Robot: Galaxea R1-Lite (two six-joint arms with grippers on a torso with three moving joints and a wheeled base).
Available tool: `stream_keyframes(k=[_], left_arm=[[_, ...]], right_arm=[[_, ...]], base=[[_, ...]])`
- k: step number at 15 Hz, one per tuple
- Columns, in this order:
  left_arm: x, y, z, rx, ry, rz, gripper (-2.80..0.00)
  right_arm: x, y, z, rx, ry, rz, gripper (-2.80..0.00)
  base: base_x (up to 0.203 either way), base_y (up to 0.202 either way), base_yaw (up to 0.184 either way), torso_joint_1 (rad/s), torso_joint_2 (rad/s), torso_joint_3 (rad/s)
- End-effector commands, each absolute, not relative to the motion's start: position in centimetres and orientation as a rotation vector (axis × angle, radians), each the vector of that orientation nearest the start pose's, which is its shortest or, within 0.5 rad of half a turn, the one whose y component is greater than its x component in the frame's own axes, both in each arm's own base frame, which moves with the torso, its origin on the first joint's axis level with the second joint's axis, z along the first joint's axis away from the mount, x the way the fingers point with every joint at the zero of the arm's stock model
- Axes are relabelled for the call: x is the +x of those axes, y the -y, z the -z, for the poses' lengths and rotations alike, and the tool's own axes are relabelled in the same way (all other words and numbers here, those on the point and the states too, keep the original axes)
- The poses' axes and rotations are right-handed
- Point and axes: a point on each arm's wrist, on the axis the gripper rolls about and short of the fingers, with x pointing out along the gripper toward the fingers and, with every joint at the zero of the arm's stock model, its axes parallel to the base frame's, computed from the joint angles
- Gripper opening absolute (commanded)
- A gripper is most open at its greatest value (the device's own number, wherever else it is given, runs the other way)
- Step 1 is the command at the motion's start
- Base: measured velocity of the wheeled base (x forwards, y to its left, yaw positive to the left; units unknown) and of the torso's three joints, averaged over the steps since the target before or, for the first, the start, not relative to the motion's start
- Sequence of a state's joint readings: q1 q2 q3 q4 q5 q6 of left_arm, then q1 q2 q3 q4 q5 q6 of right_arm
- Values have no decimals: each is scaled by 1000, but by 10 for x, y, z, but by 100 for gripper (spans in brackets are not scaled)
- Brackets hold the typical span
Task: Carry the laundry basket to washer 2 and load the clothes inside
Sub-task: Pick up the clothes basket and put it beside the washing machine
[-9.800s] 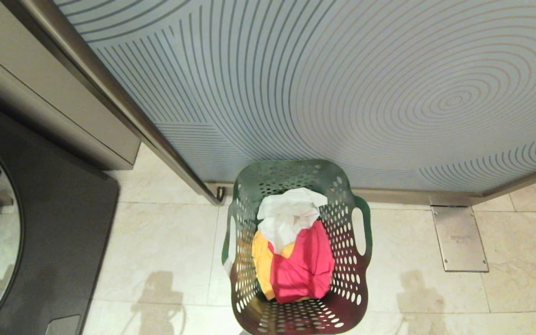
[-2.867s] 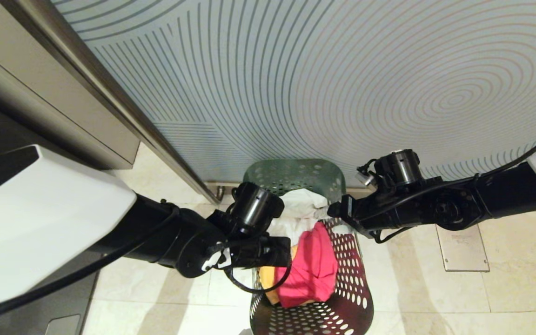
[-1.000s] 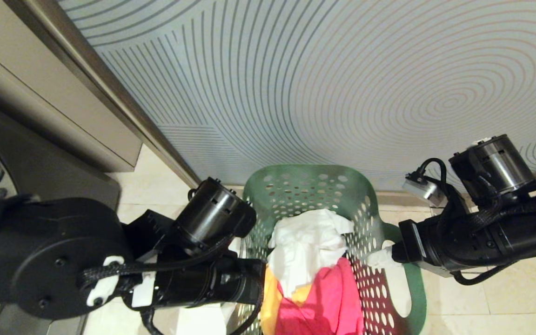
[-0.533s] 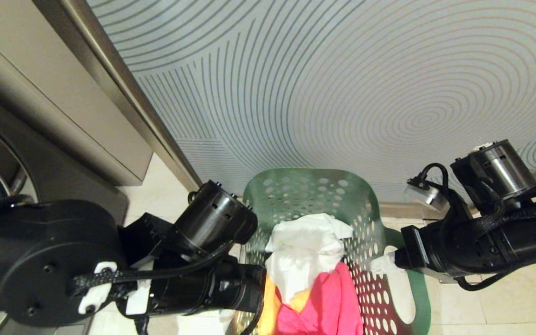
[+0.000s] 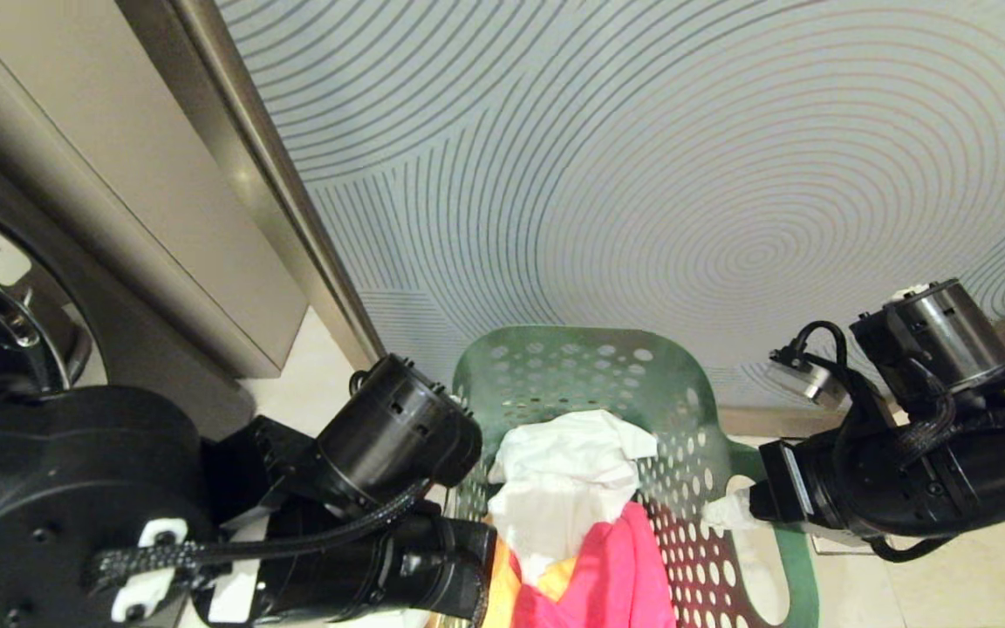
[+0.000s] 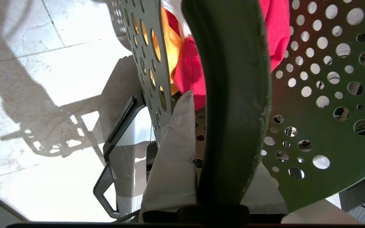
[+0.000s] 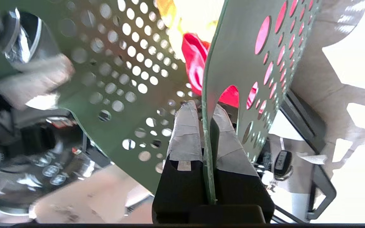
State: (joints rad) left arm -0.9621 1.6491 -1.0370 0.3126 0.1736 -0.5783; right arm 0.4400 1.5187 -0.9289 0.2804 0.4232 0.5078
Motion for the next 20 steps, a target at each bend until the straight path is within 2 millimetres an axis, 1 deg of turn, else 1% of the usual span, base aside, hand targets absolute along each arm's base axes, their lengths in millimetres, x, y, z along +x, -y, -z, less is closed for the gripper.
stream_keyframes(k=[1,3,4,17,20], left_arm=[[158,220,-180,-15,-960,466,-280],[157,220,-180,-13,-961,465,-280],[157,220,-180,-12,-962,465,-280],[148,226,-180,8,-964,503,-280],[149,227,-179,22,-943,473,-280]], right_arm=[[207,-108,-184,419,-1090,-568,-280],[204,-106,-176,354,-1097,-595,-280],[203,-106,-175,350,-1102,-596,-280],[201,-105,-174,355,-1106,-596,-280],[201,-105,-174,355,-1107,-594,-280]], base=[[0,0,0,-2,2,200],[0,0,0,0,-4,207],[0,0,0,2,7,203],[0,0,0,1,1,201],[0,0,0,2,-4,158]])
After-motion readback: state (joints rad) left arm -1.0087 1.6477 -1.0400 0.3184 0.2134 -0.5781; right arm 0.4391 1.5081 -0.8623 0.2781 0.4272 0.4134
